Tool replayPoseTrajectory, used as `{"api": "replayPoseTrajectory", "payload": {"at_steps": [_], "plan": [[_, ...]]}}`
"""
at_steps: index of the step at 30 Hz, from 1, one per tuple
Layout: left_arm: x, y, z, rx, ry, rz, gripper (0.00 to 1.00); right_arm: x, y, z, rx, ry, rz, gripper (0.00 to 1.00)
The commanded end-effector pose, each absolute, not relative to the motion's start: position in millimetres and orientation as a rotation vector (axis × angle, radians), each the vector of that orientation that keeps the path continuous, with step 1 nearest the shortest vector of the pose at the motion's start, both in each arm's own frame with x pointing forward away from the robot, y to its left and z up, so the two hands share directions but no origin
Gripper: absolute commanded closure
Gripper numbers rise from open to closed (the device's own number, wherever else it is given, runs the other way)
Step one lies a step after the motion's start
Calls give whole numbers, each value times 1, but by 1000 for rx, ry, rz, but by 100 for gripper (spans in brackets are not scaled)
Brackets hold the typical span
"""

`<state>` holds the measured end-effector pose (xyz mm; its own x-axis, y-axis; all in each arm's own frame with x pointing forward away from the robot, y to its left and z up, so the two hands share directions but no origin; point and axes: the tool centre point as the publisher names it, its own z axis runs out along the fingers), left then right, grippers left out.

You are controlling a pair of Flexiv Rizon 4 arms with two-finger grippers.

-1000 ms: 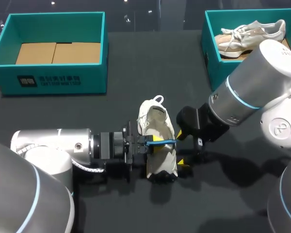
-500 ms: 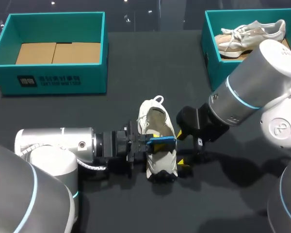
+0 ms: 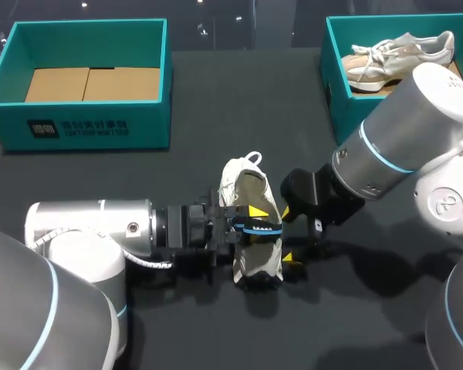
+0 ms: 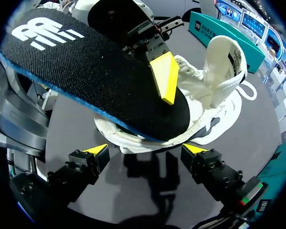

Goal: Take the shoe out of the shoebox, open the shoe tongue, remove and reinsert the insole, then place the shoe into the shoebox

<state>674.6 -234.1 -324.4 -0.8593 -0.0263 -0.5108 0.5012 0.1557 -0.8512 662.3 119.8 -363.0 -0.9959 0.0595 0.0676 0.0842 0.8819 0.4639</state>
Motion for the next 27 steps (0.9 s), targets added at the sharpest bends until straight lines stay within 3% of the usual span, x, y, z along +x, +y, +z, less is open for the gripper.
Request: {"api": "replayPoseTrajectory", "payload": {"at_steps": [1, 10, 14, 27], "plan": [[666, -232, -315, 445, 2031, -1733, 75, 661, 120, -364, -115, -3000, -745, 0], [651, -236, -296, 463, 2025, -1727, 73, 661, 120, -364, -115, -3000, -745, 0], [649, -239, -294, 483, 2020, -1730, 100, 661, 120, -364, -115, -3000, -745, 0], [675, -236, -327, 475, 2051, -1659, 100, 661, 120, -364, -115, -3000, -745, 0]]}}
